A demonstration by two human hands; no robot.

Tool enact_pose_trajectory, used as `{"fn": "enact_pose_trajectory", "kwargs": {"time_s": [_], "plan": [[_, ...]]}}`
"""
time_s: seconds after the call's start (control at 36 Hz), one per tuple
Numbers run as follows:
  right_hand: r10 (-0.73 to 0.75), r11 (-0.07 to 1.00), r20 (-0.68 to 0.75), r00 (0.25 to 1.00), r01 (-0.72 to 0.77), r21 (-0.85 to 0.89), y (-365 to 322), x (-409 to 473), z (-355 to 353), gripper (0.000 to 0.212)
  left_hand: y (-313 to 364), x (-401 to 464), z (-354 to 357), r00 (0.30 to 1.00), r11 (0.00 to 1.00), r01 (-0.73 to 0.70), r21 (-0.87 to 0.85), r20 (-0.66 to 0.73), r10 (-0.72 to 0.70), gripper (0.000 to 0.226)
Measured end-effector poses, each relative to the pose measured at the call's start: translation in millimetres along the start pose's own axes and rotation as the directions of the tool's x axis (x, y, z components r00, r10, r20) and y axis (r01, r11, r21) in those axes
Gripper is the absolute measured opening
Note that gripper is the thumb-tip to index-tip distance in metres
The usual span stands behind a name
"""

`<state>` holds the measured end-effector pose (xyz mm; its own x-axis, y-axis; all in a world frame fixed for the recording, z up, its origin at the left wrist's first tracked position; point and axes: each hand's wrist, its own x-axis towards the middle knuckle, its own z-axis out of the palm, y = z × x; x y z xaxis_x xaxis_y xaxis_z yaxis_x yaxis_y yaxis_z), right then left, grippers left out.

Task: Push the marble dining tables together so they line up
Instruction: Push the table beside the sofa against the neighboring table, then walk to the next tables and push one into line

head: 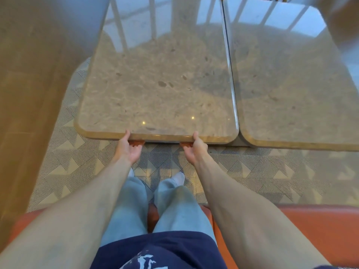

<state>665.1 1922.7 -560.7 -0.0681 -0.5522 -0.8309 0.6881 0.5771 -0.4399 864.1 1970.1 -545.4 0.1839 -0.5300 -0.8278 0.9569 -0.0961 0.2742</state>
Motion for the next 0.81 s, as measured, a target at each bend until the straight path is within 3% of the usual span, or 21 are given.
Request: {"fn": "enact_pose_trajectory", "kwargs": {"time_s": [0.31, 0.36, 0.42, 0.44, 0.5, 0.56, 0.61, 0.69, 0.75, 0.81], "plan": [[0.073, 0.997, -0.022, 0.997, -0.073, 0.01, -5.0, -13.0, 1.2, 0.042, 7.3, -9.5, 3.7, 0.996, 0.997, 0.063, -0.038, -0.064, -0.065, 0.047], [0.1, 0.995, -0.032, 0.994, -0.099, 0.007, -8.1, -11.3, 3.9, 0.041, 10.5, -8.5, 8.2, 0.993, 0.998, 0.067, 0.01, -0.103, -0.066, 0.047], [0.142, 0.987, -0.025, 0.99, -0.143, -0.073, -12.4, -11.3, 3.8, 0.036, 12.6, -10.7, 11.6, 0.985, 0.977, 0.102, 0.188, -0.156, -0.073, 0.044], [0.162, 0.969, -0.027, 0.987, -0.164, -0.187, -17.0, -12.4, 4.5, 0.033, 15.4, -10.8, 12.5, 0.981, 0.915, 0.135, 0.381, -0.183, -0.068, 0.04], [0.183, 0.806, -0.071, 0.981, -0.191, -0.561, -29.2, -14.0, 6.1, 0.028, 25.9, -14.3, 14.7, 0.972, 0.597, 0.192, 0.779, -0.235, -0.006, 0.042], [0.21, 0.482, -0.16, 0.965, -0.244, -0.842, -44.0, -17.0, 14.2, 0.029, 39.1, -13.2, 25.8, 0.974, 0.327, 0.176, 0.928, -0.213, 0.079, 0.044], [0.262, 0.28, -0.193, 0.946, -0.266, -0.923, -55.8, -17.5, 39.4, 0.035, 52.8, -6.1, 50.7, 0.972, 0.229, 0.107, 0.968, -0.149, 0.179, 0.036], [0.217, 0.277, -0.018, 0.976, -0.08, -0.958, -66.1, -21.2, 111.5, 0.04, 72.0, -4.5, 108.0, 0.975, 0.285, -0.09, 0.954, 0.026, 0.221, 0.025], [0.12, 0.363, 0.217, 0.969, 0.16, -0.918, -67.1, -33.1, 176.3, 0.03, 91.3, -12.9, 145.7, 0.948, 0.318, -0.275, 0.907, 0.2, 0.248, 0.02], [0.019, 0.483, 0.413, 0.911, 0.353, -0.801, -65.5, -49.3, 227.3, 0.02, 106.3, -27.6, 173.4, 0.893, 0.342, -0.437, 0.832, 0.355, 0.278, 0.018]]}}
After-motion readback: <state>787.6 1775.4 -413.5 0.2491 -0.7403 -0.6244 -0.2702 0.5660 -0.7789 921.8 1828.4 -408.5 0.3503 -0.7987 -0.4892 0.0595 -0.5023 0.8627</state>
